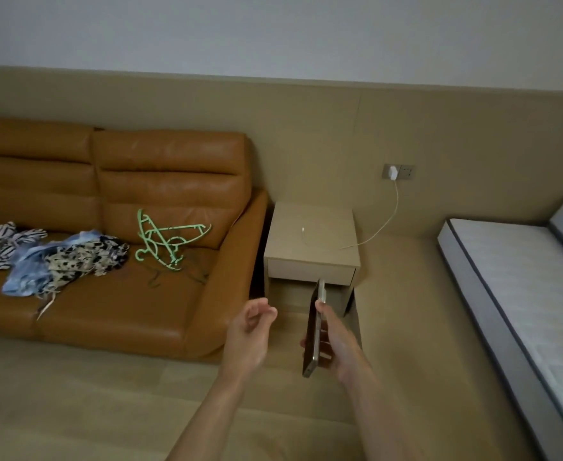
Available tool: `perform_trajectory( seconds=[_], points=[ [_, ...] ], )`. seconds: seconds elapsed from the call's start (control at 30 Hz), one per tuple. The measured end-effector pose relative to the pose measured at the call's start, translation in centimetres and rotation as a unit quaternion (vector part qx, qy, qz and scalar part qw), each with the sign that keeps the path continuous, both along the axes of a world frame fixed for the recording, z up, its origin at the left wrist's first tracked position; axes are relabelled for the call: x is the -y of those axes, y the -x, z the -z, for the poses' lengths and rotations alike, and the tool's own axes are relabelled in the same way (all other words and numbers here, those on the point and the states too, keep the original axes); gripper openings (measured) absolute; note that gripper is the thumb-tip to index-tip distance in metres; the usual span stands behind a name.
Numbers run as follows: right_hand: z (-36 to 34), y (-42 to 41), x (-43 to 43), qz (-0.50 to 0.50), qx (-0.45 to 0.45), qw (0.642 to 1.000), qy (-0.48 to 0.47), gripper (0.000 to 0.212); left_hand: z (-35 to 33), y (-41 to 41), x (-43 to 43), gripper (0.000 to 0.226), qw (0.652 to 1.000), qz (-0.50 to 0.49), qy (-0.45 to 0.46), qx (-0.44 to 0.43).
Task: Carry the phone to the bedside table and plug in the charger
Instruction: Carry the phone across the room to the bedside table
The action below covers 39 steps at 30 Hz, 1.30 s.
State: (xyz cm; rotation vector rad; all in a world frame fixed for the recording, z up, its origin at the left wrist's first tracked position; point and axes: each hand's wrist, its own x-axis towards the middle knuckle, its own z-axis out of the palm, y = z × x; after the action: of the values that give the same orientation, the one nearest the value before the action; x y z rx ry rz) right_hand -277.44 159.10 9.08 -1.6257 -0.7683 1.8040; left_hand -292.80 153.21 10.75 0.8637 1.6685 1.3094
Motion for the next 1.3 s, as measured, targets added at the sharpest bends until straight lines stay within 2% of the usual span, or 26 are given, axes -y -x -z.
perform_trajectory(
  seconds=[0.27, 0.4, 0.67, 0.73, 0.83, 0.9, 0.97, 1.0, 1.07, 1.13, 1.3],
  points=[
    [2.6, 2.8, -16.6, 0.029, 0.015, 0.999, 0.012, 0.056, 3.1, 2.7, -18.1, 0.023, 0.999, 0.032, 0.01, 0.032],
    [3.9, 4.5, -25.6, 0.026, 0.034, 0.999, 0.017, 0.052, 4.6, 3.9, -28.0, 0.014, 0.996, 0.08, 0.009, 0.039],
    [6.7, 6.1, -40.0, 0.016, 0.031, 0.998, 0.043, 0.053, 6.8, 4.9, -42.5, 0.028, 0.985, 0.142, 0.096, 0.028],
    [7.5, 6.4, -43.3, 0.0, 0.033, 0.998, 0.046, 0.05, 7.4, 5.3, -45.8, 0.043, 0.975, 0.171, 0.139, 0.018],
    [8.8, 7.2, -48.2, -0.041, 0.021, 0.998, 0.046, 0.043, 8.9, 6.2, -50.9, 0.087, 0.953, 0.22, 0.207, -0.005],
    [9.5, 7.7, -51.4, -0.072, 0.002, 0.996, 0.048, 0.042, 9.6, 6.9, -54.1, 0.097, 0.945, 0.237, 0.224, -0.002],
    [10.5, 8.3, -54.5, -0.097, -0.025, 0.994, 0.048, 0.047, 10.2, 7.6, -57.1, 0.084, 0.941, 0.247, 0.233, -0.002],
    [11.0, 8.7, -55.9, -0.107, -0.037, 0.993, 0.046, 0.05, 10.6, 7.9, -58.6, 0.063, 0.941, 0.251, 0.228, -0.003],
    [12.1, 9.5, -58.5, -0.114, -0.053, 0.991, 0.049, 0.054, 12.0, 8.7, -61.2, 0.051, 0.946, 0.243, 0.214, -0.002],
    [13.5, 10.3, -60.8, -0.104, -0.067, 0.991, 0.059, 0.057, 13.1, 9.5, -63.6, 0.048, 0.952, 0.223, 0.212, -0.001],
    [17.4, 12.1, -66.2, -0.101, -0.081, 0.989, 0.07, 0.061, 17.5, 11.9, -69.8, 0.06, 0.939, 0.224, 0.262, 0.006]
  ],
)
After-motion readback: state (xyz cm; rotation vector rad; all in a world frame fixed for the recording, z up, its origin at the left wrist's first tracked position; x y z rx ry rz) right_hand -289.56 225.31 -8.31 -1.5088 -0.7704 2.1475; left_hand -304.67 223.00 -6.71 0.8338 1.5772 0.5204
